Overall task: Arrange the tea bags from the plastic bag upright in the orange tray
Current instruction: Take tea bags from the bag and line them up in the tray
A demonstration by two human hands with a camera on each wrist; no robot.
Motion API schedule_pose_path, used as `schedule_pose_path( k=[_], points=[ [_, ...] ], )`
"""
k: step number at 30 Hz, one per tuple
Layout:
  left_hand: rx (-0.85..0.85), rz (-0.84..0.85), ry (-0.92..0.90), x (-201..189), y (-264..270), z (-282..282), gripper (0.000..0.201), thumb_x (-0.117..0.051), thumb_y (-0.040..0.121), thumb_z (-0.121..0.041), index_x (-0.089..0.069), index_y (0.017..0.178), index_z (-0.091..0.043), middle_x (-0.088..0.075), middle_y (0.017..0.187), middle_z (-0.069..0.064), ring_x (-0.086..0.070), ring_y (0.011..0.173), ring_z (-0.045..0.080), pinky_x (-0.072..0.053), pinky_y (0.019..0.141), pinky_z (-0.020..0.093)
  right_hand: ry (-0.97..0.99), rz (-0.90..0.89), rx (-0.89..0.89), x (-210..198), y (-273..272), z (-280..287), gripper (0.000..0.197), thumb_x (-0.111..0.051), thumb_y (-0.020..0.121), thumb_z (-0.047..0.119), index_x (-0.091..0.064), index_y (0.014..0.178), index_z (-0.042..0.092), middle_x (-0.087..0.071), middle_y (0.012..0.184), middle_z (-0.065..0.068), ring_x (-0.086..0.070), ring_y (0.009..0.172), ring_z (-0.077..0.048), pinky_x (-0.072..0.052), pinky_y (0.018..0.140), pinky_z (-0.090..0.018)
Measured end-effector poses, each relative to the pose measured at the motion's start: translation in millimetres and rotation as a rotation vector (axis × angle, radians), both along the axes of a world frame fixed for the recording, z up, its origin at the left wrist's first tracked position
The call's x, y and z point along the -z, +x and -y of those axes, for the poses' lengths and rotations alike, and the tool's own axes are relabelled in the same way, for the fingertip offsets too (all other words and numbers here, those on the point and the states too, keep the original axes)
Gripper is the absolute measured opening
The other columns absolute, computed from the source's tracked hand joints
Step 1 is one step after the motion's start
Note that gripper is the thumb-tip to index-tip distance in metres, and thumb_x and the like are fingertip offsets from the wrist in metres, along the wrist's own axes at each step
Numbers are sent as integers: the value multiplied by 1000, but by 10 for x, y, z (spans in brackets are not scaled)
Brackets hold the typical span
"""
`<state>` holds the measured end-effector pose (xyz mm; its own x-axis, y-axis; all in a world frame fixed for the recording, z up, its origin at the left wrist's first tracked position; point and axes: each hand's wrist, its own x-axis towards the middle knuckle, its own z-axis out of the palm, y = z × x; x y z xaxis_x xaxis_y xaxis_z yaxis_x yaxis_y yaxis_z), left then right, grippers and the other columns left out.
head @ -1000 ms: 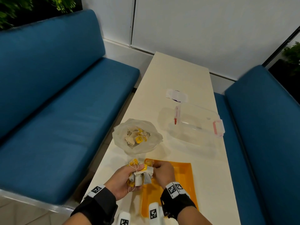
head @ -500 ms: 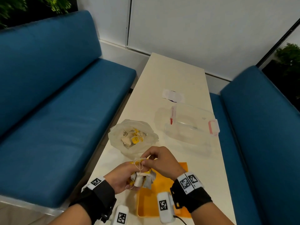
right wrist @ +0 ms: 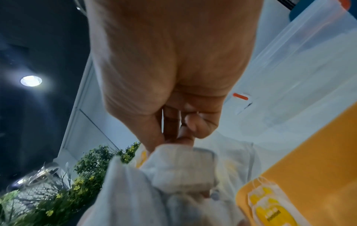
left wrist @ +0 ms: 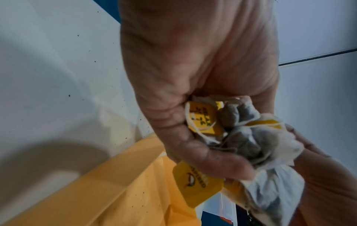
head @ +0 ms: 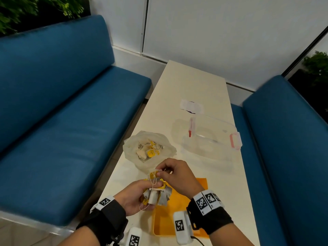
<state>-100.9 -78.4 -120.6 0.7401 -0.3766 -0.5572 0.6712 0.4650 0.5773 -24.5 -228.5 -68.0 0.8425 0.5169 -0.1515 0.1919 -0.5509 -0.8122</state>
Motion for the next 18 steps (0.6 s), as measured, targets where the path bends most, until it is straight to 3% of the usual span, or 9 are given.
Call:
schedule_pose_path(
  k=[6, 13, 18],
  points=[
    [-7, 14, 6, 16, -11, -65, 39, -78, 78, -26, -63, 108, -6, -66, 98, 22, -61, 56, 18, -40, 40, 22, -35, 34, -57, -140, 31, 43, 25, -76, 81, 6, -70, 76, 29, -70, 80, 7, -66, 76, -9, -56, 73, -25],
    [-3, 33, 31, 58, -35, -139, 52, -80, 74, -32, -66, 117, -4, -68, 106, 22, -64, 75, 23, -46, 48, 25, -37, -37, -27, -217, 28, 86, 24, -70, 86, 0, -71, 80, 23, -75, 78, -4, -67, 63, -4, -51, 61, -18],
    [-30, 35, 47, 114, -30, -179, 62, -84, 72, -36, -67, 121, -3, -68, 110, 22, -62, 80, 24, -46, 51, 26, -55, 9, 36, -207, 7, 84, 13, -75, 84, 9, -73, 80, 21, -71, 73, 5, -70, 64, -10, -49, 62, -15]
  ],
)
